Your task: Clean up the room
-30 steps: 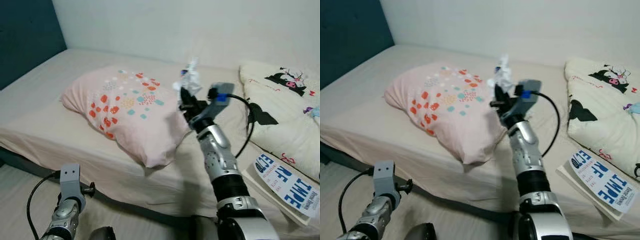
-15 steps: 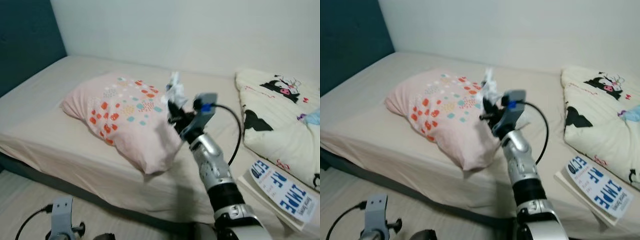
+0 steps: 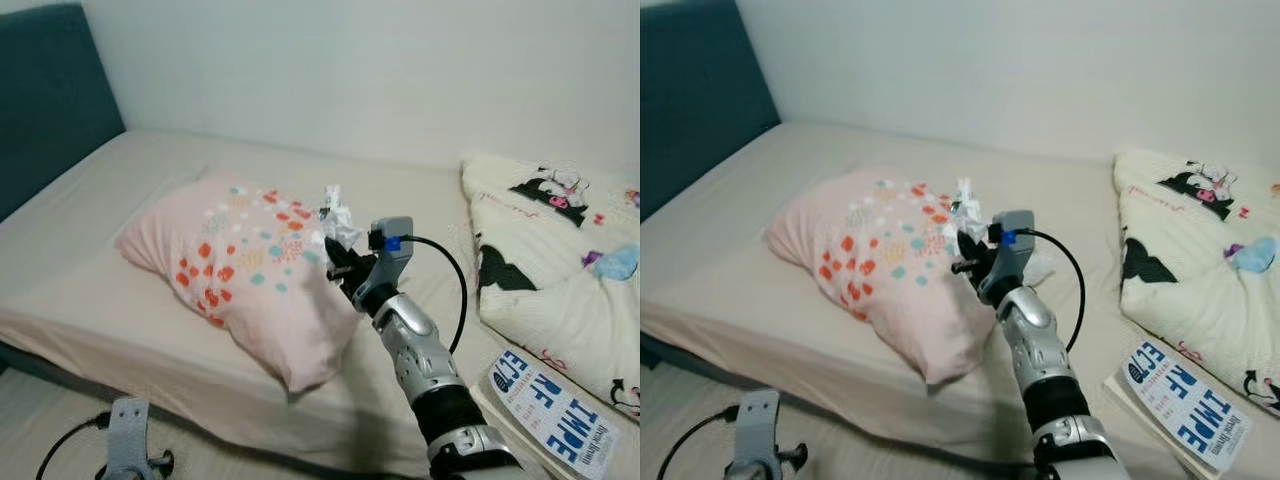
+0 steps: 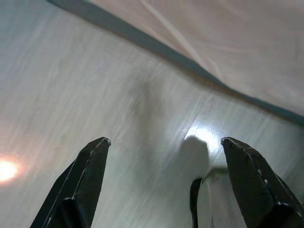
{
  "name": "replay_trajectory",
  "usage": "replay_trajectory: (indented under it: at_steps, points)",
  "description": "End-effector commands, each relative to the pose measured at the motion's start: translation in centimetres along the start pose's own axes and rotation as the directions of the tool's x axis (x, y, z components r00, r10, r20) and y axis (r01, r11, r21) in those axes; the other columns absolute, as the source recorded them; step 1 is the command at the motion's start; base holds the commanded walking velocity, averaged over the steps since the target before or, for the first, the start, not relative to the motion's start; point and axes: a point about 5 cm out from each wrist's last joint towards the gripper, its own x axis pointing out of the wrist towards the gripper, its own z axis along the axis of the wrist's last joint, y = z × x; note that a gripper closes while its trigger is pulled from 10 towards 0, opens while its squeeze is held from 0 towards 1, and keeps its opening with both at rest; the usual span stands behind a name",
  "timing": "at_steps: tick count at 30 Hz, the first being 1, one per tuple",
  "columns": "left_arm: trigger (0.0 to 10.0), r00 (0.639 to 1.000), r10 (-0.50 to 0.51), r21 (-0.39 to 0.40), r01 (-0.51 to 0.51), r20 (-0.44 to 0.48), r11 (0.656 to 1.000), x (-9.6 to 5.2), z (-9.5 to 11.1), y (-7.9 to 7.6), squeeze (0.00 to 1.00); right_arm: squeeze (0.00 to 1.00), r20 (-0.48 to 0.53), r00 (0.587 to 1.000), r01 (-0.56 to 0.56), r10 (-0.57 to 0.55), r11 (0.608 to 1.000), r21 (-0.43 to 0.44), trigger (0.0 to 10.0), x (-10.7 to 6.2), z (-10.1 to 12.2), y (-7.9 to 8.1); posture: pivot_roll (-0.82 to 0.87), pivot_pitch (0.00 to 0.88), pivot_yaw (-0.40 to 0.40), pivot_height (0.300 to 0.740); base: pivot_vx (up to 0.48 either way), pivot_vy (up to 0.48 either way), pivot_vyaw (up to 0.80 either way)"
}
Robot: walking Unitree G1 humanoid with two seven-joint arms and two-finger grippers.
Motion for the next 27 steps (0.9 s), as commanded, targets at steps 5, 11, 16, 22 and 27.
replay_trajectory:
  at_steps: [5,11,16,22,27]
  points:
    - [10.0,1.0,-0.008,0.019,0.009,-0.019,1.0,-0.2,-1.0,0.3,0.0,0.0,-0.078,0.997,0.007,-0.008,1.0,-0.013,10.0,-0.9,-2.2,-0.2,0.1,0.0,-0.029,0.716,-0.426,0.0,0.0]
    - [10.0,1.0,-0.007,0.051,0.008,-0.028,0.999,-0.3,-1.5,0.4,0.0,0.0,-0.201,0.976,0.082,-0.084,0.996,-0.02,10.0,-2.8,-5.5,-1.7,0.1,0.0,-0.037,0.73,-0.057,0.0,0.0]
    - [10.0,0.999,-0.015,0.062,0.017,-0.035,0.998,-0.3,-1.7,0.2,0.0,0.0,-0.446,0.873,0.187,-0.196,0.98,-0.065,10.0,-7.5,-10.7,-3.9,0.1,0.0,-0.039,0.73,0.0,0.0,0.24]
    - [10.0,0.999,-0.026,0.068,0.028,-0.038,0.997,-0.3,-1.7,0.0,0.0,0.0,-0.651,0.707,0.239,-0.278,0.959,-0.151,10.0,-13.0,-14.9,-5.0,0.1,0.0,-0.046,0.73,0.0,0.0,0.7]
    - [10.0,0.999,-0.03,0.066,0.033,-0.036,0.997,-0.3,-1.7,-0.2,0.0,0.0,-0.759,0.587,0.247,-0.282,0.955,-0.163,10.0,-16.9,-17.4,-4.6,0.1,0.0,-0.052,0.73,0.0,0.0,0.7]
